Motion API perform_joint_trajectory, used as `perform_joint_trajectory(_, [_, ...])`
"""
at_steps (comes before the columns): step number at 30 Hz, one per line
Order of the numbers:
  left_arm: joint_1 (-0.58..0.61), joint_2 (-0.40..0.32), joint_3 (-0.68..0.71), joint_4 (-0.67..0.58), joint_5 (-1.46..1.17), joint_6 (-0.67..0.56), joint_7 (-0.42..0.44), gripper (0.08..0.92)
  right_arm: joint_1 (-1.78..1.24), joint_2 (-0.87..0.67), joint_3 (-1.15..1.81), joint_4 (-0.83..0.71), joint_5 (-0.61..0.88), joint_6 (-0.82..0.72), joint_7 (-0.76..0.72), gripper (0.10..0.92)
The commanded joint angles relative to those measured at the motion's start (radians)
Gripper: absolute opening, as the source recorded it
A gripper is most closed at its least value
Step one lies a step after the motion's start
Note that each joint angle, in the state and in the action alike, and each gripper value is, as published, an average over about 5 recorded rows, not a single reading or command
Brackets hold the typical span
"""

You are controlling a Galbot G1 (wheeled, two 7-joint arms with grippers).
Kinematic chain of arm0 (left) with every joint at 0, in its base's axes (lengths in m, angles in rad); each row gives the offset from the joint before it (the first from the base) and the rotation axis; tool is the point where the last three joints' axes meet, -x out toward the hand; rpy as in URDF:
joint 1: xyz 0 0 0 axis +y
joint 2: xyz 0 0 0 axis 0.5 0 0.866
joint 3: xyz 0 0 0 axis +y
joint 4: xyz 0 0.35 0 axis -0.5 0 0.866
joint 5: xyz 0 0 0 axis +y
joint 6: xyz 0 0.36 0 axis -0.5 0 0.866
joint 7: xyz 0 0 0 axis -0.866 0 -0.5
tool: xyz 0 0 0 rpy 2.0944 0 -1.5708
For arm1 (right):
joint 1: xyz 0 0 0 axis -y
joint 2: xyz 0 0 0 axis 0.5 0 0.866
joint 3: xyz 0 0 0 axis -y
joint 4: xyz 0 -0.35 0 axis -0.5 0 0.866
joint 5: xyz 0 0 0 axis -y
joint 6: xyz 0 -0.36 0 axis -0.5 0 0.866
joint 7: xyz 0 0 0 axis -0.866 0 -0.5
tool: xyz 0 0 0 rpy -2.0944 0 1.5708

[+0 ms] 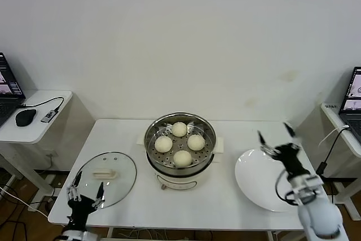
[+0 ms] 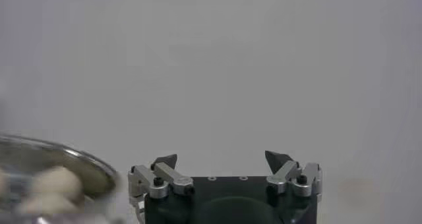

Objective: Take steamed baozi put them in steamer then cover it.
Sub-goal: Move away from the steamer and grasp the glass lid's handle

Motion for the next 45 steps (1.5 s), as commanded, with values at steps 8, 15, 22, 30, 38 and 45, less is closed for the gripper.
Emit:
perform_joint_trajectory(8, [-0.175,0.155,0.031,0.327,0.537,-0.122,-0.07,0.823,-0.204,0.212,0.276,0.0,-0.082,0.063,0.128,0.823])
perform_joint_trajectory(15, [-0.295,0.182,0.089,0.435,0.536,-0.119,-0.063,0.823,-0.222,0.239,0.282,0.008,-0.102,0.079,0.13,0.823])
perform_joint_trajectory(22, [-0.373,0.208,0.121,0.478,0.532,-0.115,-0.048,0.823,-0.23,0.25,0.296,0.01,-0.108,0.084,0.129,0.823])
perform_joint_trajectory(30, [-0.421,0.206,0.146,0.512,0.532,-0.116,-0.041,0.823,-0.243,0.258,0.302,0.009,-0.116,0.095,0.129,0.823])
perform_joint_trajectory(38, [-0.469,0.204,0.16,0.547,0.532,-0.116,-0.033,0.823,-0.246,0.259,0.301,0.001,-0.124,0.102,0.127,0.823])
perform_joint_trajectory(45, [-0.498,0.194,0.169,0.596,0.533,-0.117,-0.033,0.823,-0.247,0.262,0.296,-0.006,-0.134,0.105,0.125,0.823])
